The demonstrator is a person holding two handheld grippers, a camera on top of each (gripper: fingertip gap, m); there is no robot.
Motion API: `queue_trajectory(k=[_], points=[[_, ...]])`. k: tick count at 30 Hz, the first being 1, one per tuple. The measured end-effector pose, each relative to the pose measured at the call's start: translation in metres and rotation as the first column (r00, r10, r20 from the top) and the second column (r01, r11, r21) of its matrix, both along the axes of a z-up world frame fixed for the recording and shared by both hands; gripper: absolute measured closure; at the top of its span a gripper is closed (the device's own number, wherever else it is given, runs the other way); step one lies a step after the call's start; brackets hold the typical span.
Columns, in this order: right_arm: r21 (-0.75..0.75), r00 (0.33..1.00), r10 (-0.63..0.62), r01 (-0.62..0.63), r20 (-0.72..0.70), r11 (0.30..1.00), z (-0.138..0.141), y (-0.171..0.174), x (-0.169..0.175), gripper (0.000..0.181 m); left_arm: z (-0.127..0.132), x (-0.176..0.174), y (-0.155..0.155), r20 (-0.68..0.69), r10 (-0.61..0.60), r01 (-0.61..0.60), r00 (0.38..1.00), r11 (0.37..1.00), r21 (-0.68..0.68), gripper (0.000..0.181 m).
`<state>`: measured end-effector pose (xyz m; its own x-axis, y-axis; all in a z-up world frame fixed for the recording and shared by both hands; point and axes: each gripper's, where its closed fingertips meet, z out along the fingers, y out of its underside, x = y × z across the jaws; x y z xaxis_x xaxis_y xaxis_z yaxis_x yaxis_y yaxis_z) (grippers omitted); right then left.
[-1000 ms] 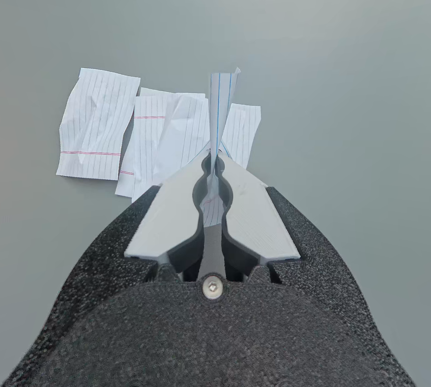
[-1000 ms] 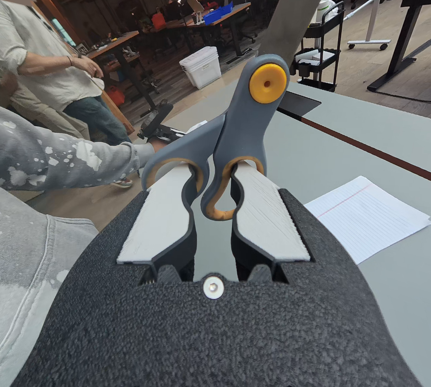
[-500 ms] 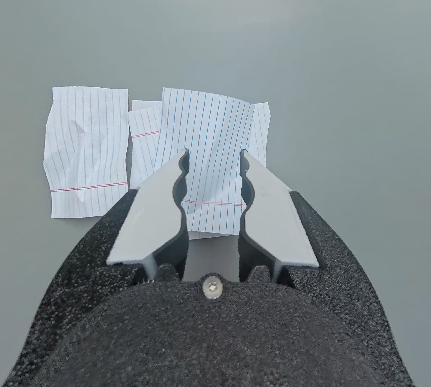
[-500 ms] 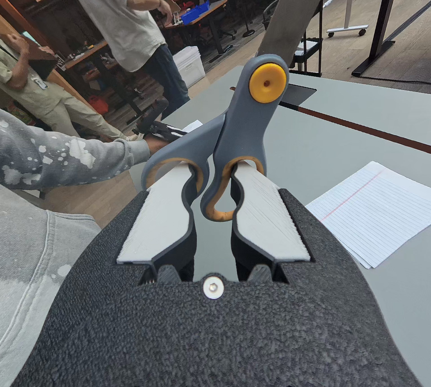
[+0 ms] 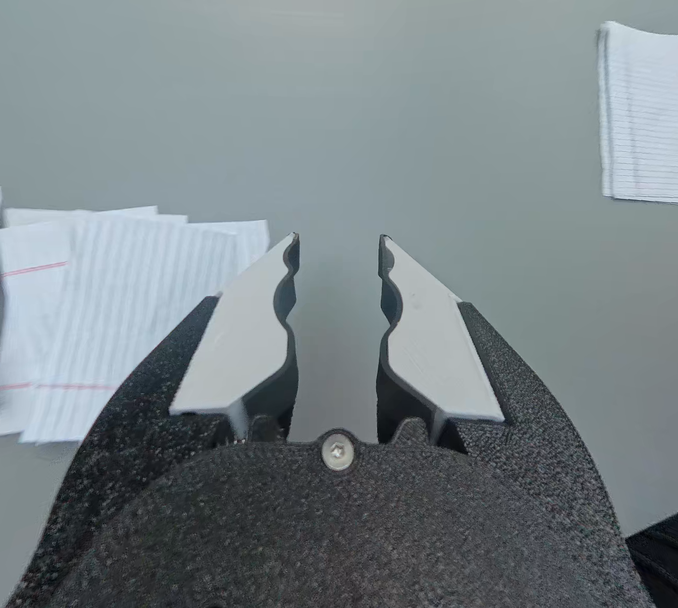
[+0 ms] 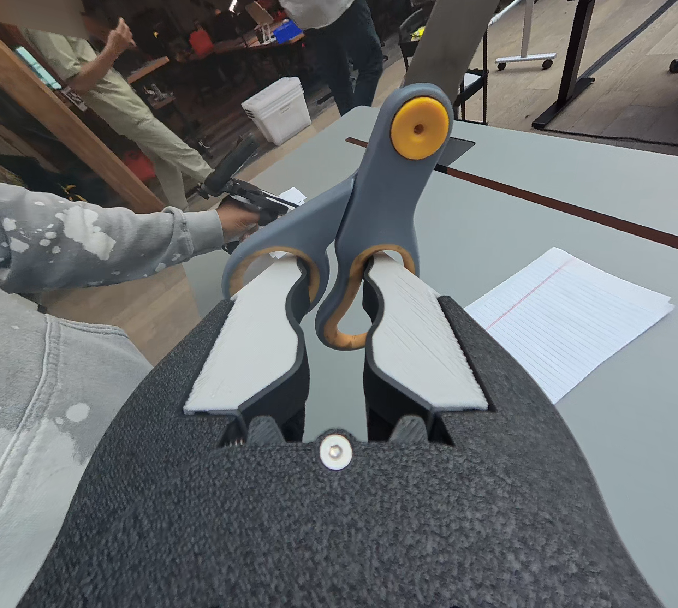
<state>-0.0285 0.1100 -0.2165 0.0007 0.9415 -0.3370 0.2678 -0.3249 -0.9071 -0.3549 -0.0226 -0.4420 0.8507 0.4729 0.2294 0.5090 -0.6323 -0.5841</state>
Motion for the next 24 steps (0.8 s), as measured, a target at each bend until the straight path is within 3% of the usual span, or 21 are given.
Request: queue_trajectory(k=[6,12,16,20,22,24], points=[[0.026,0.997,-0.019,0.021,-0.072,0.999,0.009,0.026,0.017,0.158,0.036,0.131,0.124,0.121,-0.27,0.245,0.955,0.951,0.186,0.135],[0.106,0.992,-0.028,0.041,-0.126,0.994,0.028,0.06,0.037,0.158,0.122,0.245,0.22,0.13,-0.482,0.39,0.866,0.816,0.428,0.136],[0.164,0.992,-0.003,0.024,-0.125,0.986,0.029,0.073,0.05,0.158,0.176,0.299,0.243,0.164,-0.588,0.409,0.792,0.71,0.573,0.135],[0.229,0.999,0.029,-0.02,-0.036,0.973,0.004,0.08,0.06,0.158,0.24,0.348,0.235,0.22,-0.745,0.417,0.63,0.564,0.713,0.139],[0.296,0.998,0.017,-0.032,0.055,0.955,-0.015,0.085,0.062,0.158,0.255,0.37,0.228,0.255,-0.781,0.444,0.57,0.553,0.705,0.141],[0.376,0.992,0.002,-0.051,0.129,0.925,-0.031,0.088,0.064,0.159,0.255,0.387,0.226,0.285,-0.768,0.472,0.574,0.595,0.65,0.146]])
